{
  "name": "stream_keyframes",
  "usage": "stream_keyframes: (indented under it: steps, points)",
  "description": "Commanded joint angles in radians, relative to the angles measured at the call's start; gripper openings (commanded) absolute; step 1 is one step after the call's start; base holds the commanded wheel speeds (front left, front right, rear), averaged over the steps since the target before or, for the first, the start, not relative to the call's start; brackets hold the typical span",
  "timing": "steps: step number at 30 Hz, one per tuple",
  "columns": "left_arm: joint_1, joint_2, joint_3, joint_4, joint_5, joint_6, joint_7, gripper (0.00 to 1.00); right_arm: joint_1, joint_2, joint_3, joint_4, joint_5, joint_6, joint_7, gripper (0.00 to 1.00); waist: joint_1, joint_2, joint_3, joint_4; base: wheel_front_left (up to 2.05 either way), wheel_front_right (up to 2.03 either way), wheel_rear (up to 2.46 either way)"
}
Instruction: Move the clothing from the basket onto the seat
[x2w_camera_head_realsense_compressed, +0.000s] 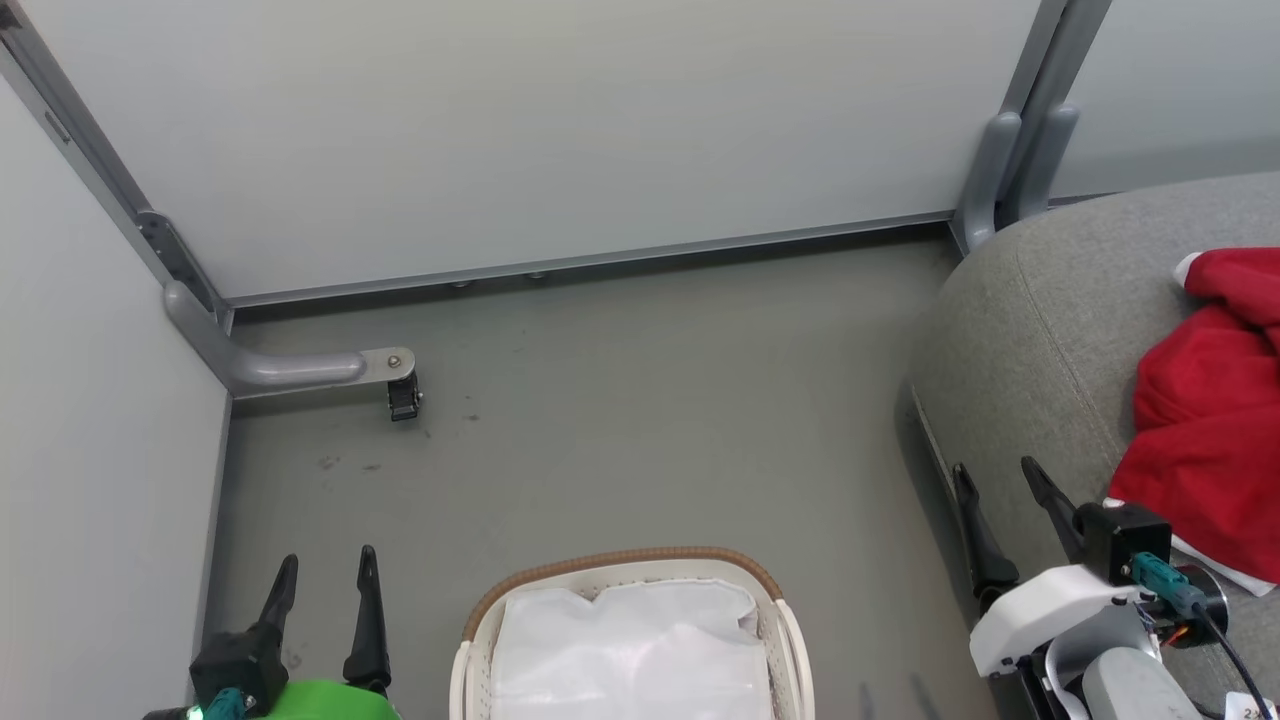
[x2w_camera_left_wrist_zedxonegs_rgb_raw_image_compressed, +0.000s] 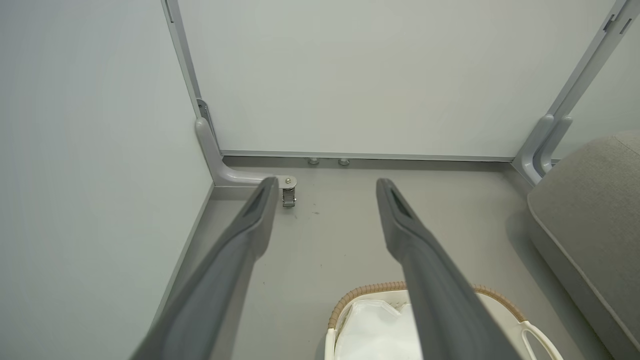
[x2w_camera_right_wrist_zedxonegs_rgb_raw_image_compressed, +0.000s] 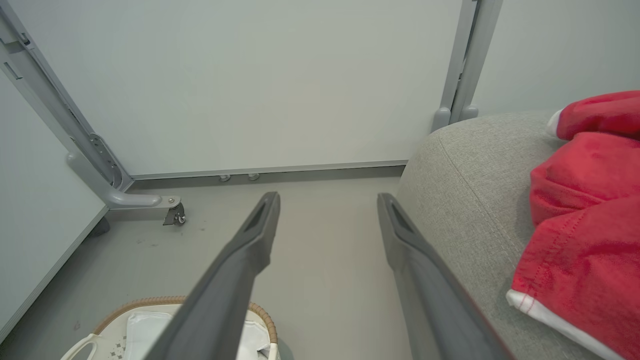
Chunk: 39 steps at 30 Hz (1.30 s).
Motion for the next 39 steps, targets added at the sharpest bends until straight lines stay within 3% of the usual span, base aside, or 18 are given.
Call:
stream_keyframes:
  steps: [1, 8, 9, 13, 39]
  points:
    - [0.019, 0.001, 0.002, -0.007, -0.01, -0.006, 0.001, 1.0, 0.021, 0.001, -0.001, 0.002, 0.004, -0.001, -0.002, 1.0, 0.0, 0.0, -0.026, 0.01, 0.0, 0.0, 0.0]
    - [0.052, 0.001, -0.002, 0.005, -0.047, -0.014, 0.001, 1.0, 0.064, 0.005, 0.016, 0.009, 0.008, -0.001, -0.002, 1.0, 0.0, 0.0, -0.043, 0.003, 0.0, 0.0, 0.0]
    - [0.041, 0.0, -0.003, 0.007, -0.05, -0.012, 0.0, 0.0, 0.053, 0.007, 0.017, 0.008, 0.002, 0.0, 0.0, 0.0, 0.0, 0.0, -0.042, 0.004, 0.0, 0.0, 0.0]
    - [0.04, -0.005, -0.001, 0.039, -0.056, -0.012, 0.003, 0.0, 0.069, 0.017, 0.015, 0.038, 0.007, 0.0, 0.006, 0.0, 0.0, 0.0, -0.043, 0.003, 0.0, 0.0, 0.0]
    - [-0.012, -0.003, 0.038, -0.009, -0.5, -0.016, 0.124, 0.0, 0.067, 0.018, -0.028, -0.039, 0.471, 0.0, 0.125, 0.0, 0.0, 0.0, -0.044, 0.0, 0.0, 0.0, 0.0]
